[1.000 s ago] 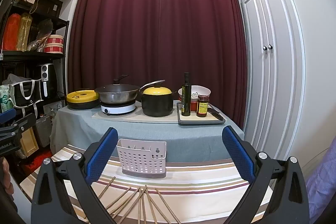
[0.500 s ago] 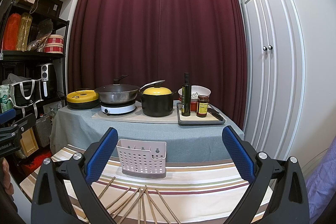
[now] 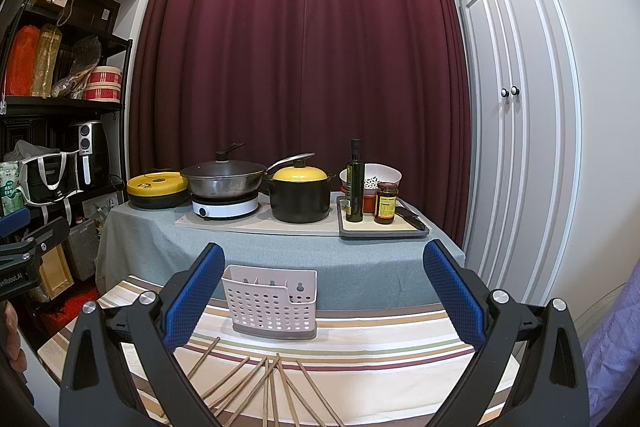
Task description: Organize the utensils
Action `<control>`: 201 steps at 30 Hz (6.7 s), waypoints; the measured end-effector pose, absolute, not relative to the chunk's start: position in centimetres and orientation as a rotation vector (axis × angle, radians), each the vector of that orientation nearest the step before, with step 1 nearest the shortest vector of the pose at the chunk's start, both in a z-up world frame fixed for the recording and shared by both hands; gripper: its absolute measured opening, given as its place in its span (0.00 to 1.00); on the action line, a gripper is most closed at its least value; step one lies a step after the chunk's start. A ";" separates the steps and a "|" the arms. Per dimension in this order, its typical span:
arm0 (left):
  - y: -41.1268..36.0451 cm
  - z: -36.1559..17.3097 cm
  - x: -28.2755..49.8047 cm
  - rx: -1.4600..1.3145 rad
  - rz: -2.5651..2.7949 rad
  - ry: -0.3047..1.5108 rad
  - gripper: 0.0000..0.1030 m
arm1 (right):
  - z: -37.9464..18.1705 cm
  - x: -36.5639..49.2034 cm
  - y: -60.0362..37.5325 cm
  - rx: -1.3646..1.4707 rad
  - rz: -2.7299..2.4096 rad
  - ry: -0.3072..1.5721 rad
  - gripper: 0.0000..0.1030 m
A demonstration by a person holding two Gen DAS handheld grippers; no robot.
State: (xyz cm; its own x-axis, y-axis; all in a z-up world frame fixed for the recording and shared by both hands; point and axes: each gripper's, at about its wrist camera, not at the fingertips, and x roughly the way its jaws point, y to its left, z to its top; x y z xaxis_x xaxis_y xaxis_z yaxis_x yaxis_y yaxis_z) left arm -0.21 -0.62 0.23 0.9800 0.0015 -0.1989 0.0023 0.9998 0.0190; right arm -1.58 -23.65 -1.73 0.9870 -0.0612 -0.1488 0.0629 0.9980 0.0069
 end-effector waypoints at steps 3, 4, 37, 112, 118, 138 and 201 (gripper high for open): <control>-0.6 0.2 -0.2 0.019 0.000 0.200 0.96 | -1.7 -1.6 -23.6 0.011 -0.063 0.149 0.94; -0.6 0.2 -0.2 0.019 0.000 0.200 0.96 | -1.7 -1.6 -23.7 0.012 -0.063 0.148 0.94; 0.4 -8.9 5.8 0.015 -0.038 0.466 0.96 | -7.0 1.8 -25.5 0.025 -0.065 0.273 0.94; 0.1 -29.1 6.4 0.125 -0.105 0.687 0.07 | -28.1 2.5 -27.6 0.042 0.131 0.622 0.27; 0.2 -29.1 6.4 0.127 -0.104 0.685 0.07 | -28.8 1.4 -27.5 0.025 0.148 0.583 0.14; 0.6 -26.1 4.5 0.118 -0.088 0.591 0.07 | -23.7 -0.3 -25.9 -0.025 0.151 0.449 0.07; 0.1 -0.5 17.1 -0.099 -0.211 0.241 0.06 | -2.8 11.9 -26.3 0.071 0.176 0.083 0.07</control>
